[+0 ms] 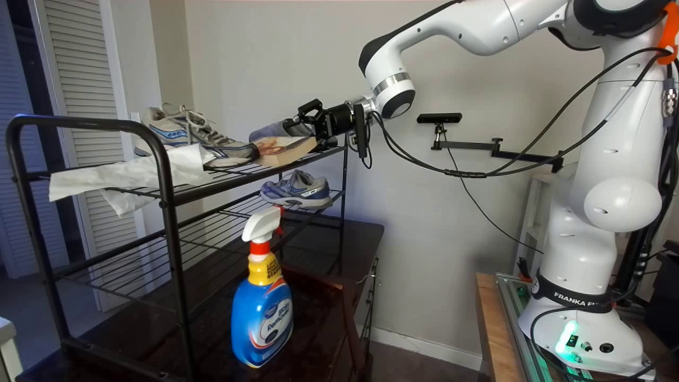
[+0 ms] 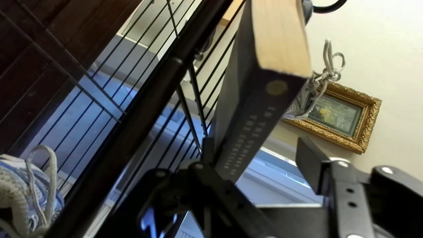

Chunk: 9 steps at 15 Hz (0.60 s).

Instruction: Put the book on the metal rack

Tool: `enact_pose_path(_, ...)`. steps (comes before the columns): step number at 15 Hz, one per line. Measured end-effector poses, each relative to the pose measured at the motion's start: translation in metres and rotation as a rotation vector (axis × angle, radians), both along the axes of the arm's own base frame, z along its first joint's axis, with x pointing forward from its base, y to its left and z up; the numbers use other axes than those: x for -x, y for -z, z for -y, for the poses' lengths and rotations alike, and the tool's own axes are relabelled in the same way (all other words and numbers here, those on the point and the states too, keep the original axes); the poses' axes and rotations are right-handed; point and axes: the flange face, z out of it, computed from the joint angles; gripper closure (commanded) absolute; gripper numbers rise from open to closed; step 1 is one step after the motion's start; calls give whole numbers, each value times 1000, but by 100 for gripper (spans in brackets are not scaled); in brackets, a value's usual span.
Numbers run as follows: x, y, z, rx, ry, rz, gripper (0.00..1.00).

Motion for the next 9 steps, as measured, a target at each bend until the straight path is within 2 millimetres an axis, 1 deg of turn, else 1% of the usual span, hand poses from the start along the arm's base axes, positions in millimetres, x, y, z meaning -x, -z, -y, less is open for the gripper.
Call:
enact_pose_path(2,6,-17,1,43,26,29,0)
enact_pose_path(5,21,-47,0,129,37,123,0)
enact_pose_path(7,36,-55,-3,185,44,153,0)
enact_pose_path(9,53,-50,-6,250,38,141,0)
